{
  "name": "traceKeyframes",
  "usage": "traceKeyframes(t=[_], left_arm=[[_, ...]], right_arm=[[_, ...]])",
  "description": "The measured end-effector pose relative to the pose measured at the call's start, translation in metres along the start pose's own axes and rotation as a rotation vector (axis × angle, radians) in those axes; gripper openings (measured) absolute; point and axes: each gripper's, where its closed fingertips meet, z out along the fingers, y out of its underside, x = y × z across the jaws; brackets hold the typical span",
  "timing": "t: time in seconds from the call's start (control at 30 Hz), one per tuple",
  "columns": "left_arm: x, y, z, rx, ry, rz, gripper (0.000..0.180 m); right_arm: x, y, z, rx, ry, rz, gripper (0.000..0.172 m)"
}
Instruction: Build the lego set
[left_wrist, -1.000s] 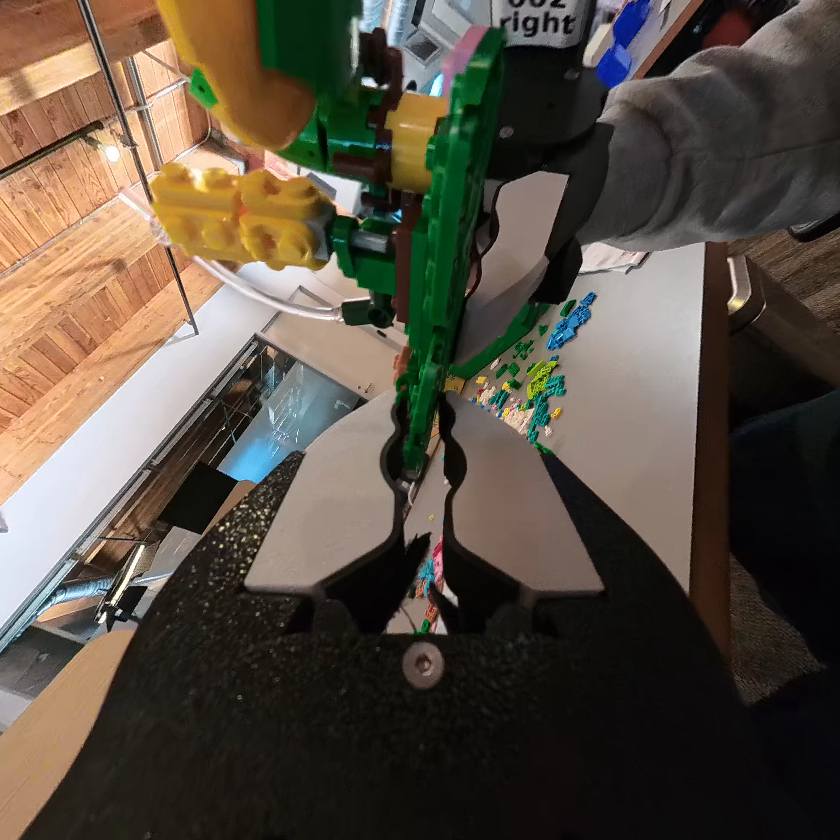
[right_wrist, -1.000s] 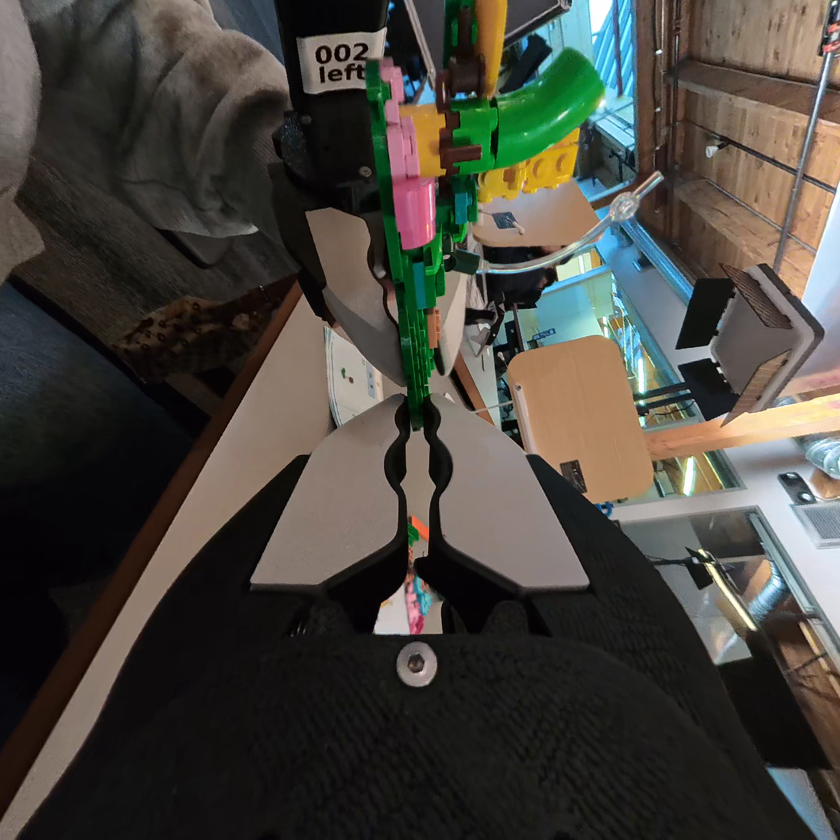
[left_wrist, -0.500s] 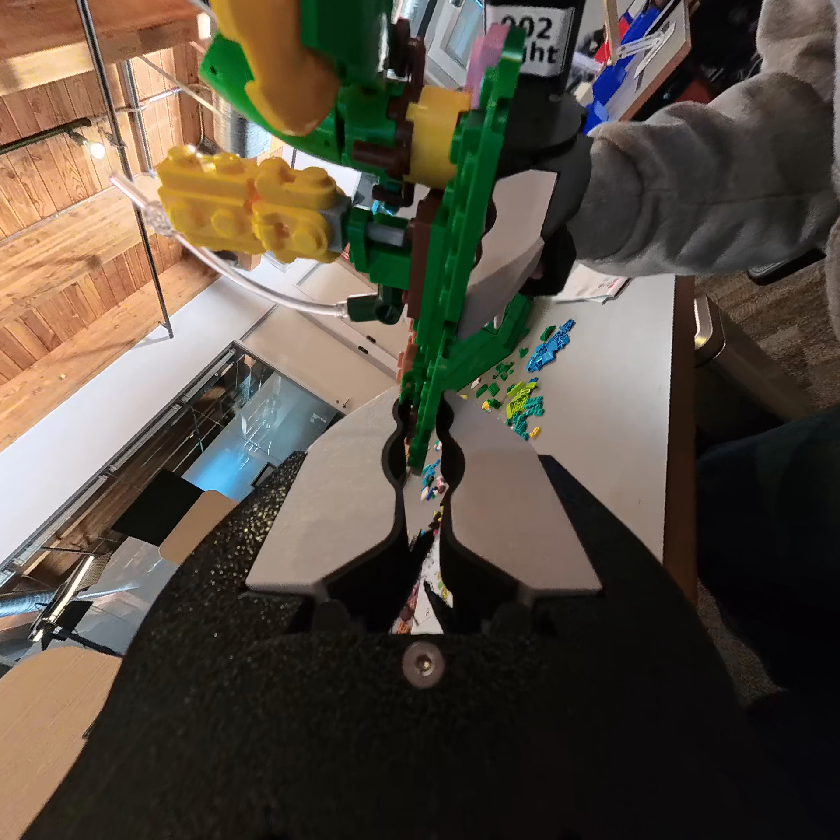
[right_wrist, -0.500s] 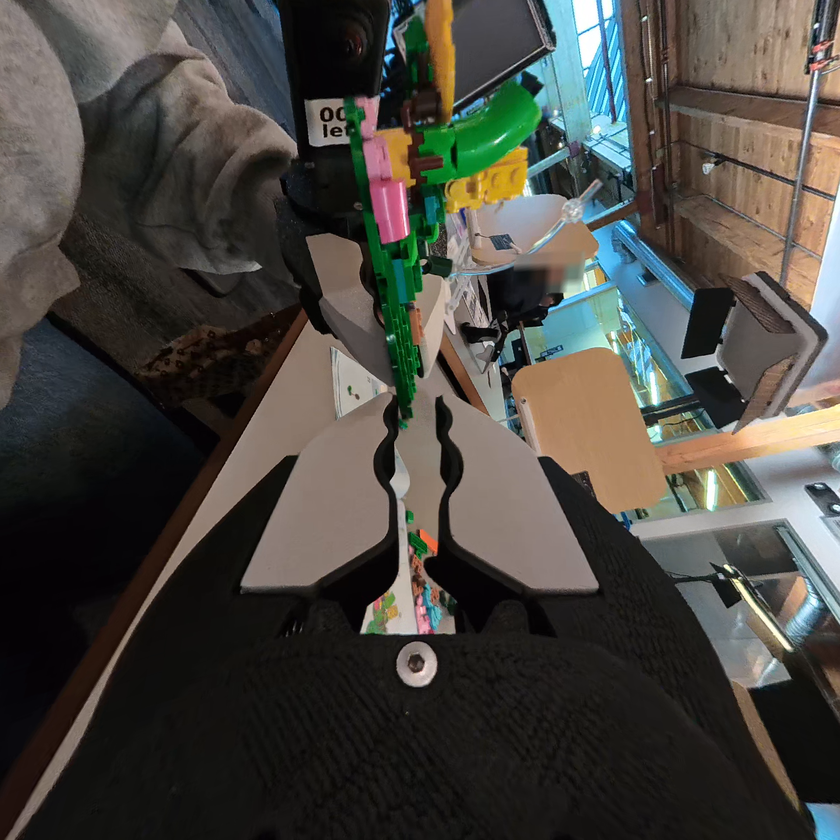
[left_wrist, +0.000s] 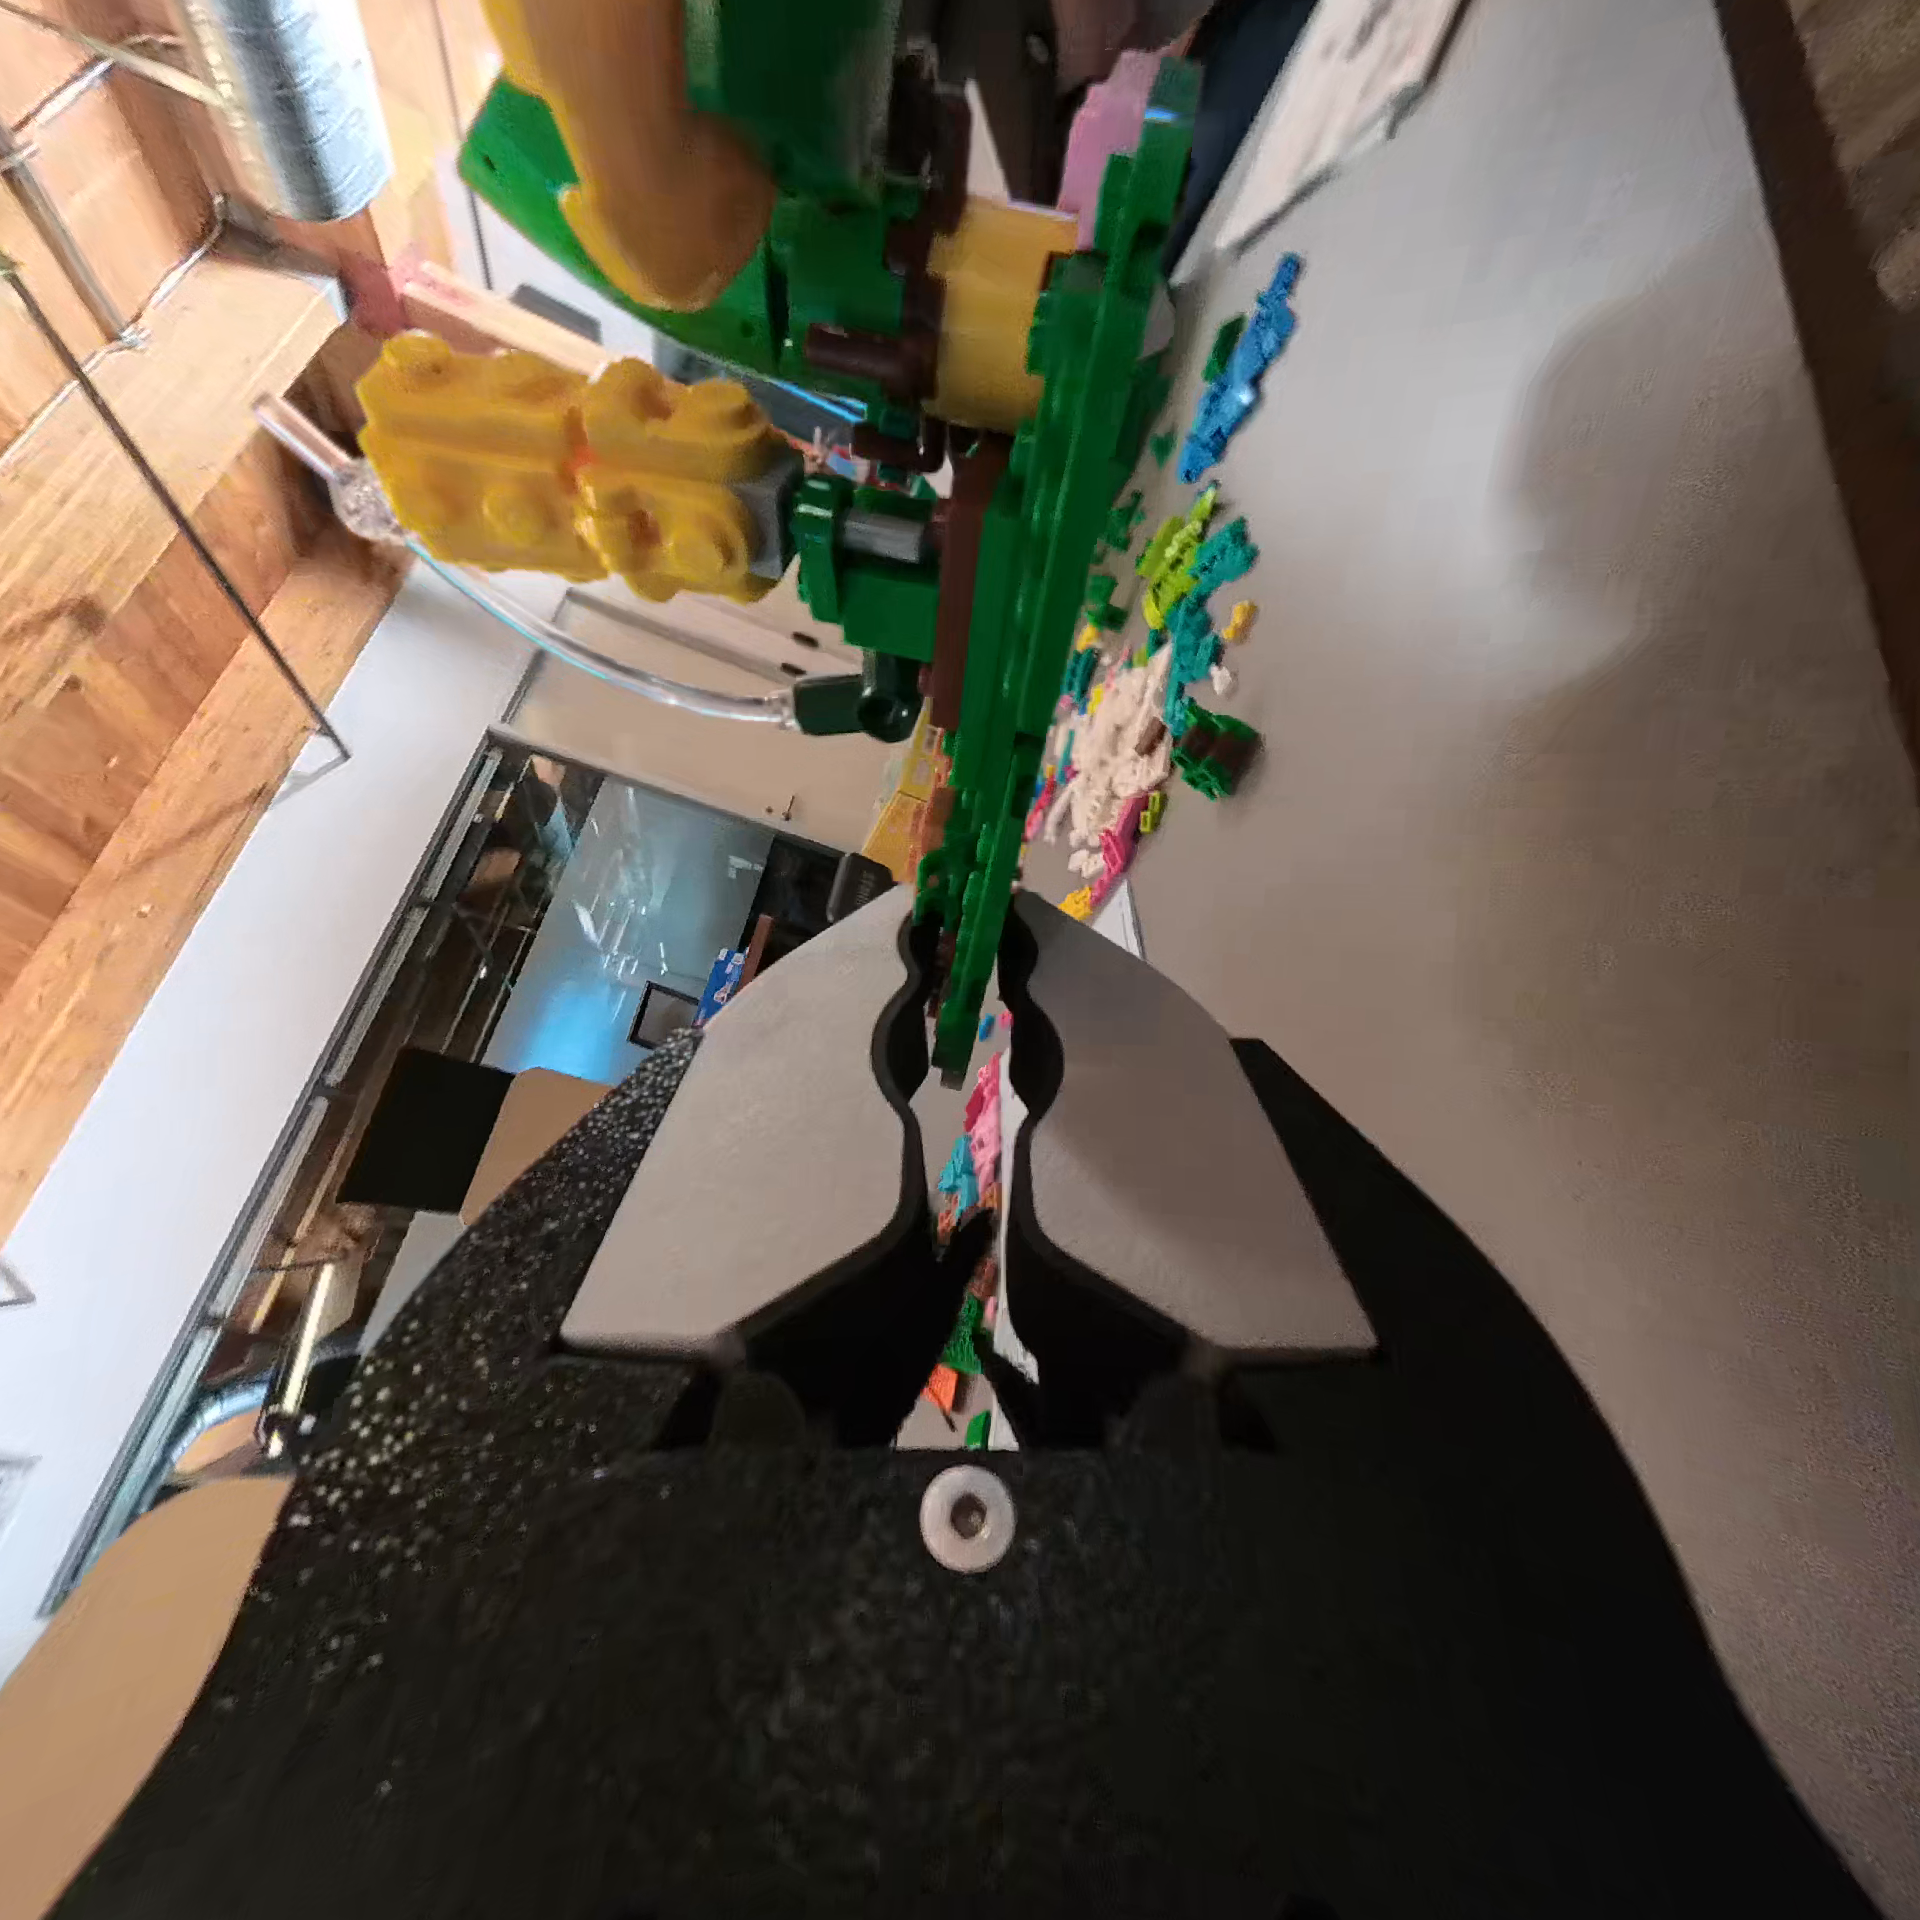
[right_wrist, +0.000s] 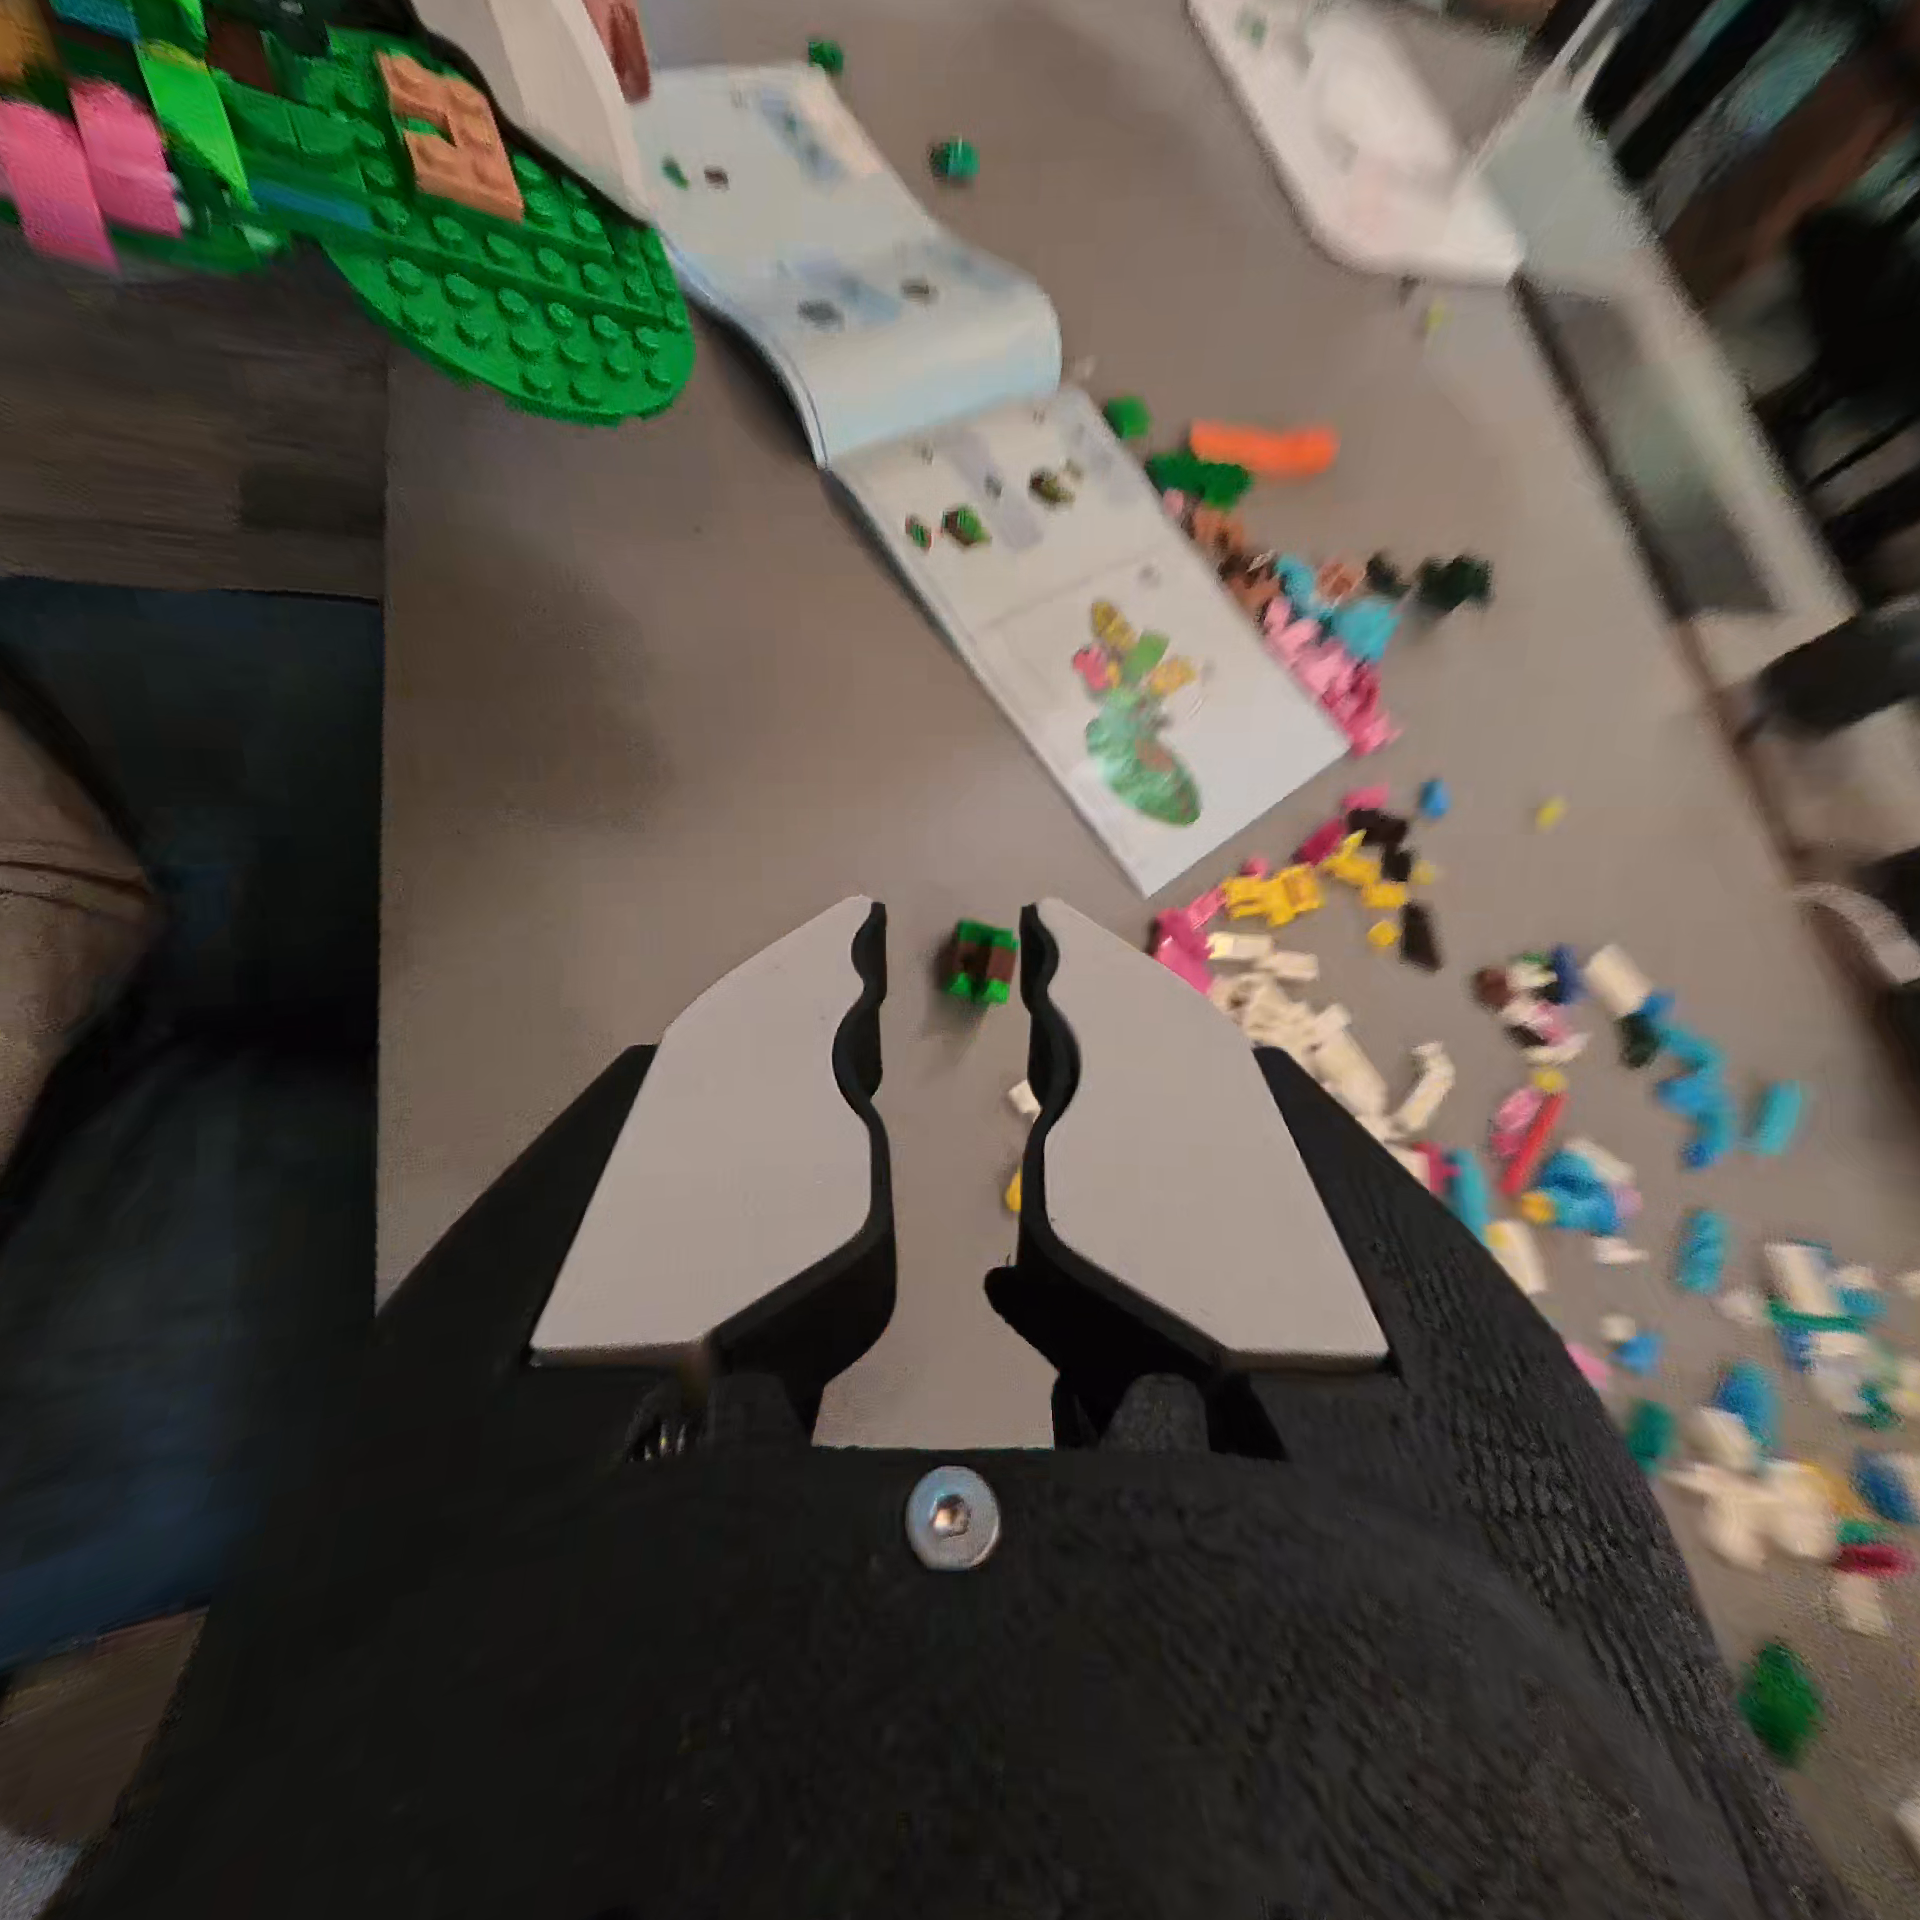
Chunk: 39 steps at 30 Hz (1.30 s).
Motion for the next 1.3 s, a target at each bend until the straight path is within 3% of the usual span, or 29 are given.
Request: traceKeyframes(t=[0.03, 0.2, 0.4, 0.6, 0.67, 0.77, 0.97, 1.07, 1.3], left_arm=[[0.004, 0.008, 0.008, -0.002, 0.015, 0.019, 0.010], [0.017, 0.031, 0.039, 0.017, 0.066, 0.100, 0.010], [0.020, 0.044, 0.058, 0.025, 0.083, 0.291, 0.010], [0.031, 0.053, 0.069, 0.032, 0.132, 0.275, 0.010], [0.038, 0.051, 0.069, 0.029, 0.190, 0.253, 0.010], [0.035, 0.044, 0.073, 0.049, 0.192, 0.252, 0.010], [0.021, 0.046, 0.095, 0.037, 0.128, 0.308, 0.010], [0.017, 0.042, 0.102, 0.052, 0.114, 0.339, 0.010], [0.010, 0.064, 0.107, -0.103, 0.020, 0.372, 0.010]], right_arm=[[0.002, 0.006, 0.008, -0.004, -0.023, 0.045, 0.023], [0.007, 0.043, 0.045, -0.145, -0.058, 0.153, 0.029], [0.013, 0.054, 0.071, -0.230, -0.117, 0.150, 0.034], [0.007, 0.064, 0.079, -0.323, -0.202, 0.114, 0.032], [0.005, 0.059, 0.079, -0.293, -0.227, 0.092, 0.016], [0.006, 0.047, 0.076, -0.238, -0.236, 0.047, 0.014], [0.018, -0.007, 0.053, 0.017, -0.292, -0.048, 0.014], [0.027, -0.015, 0.048, 0.013, -0.322, -0.152, 0.014], [0.023, -0.021, 0.055, -0.003, -0.465, -0.204, 0.014]])
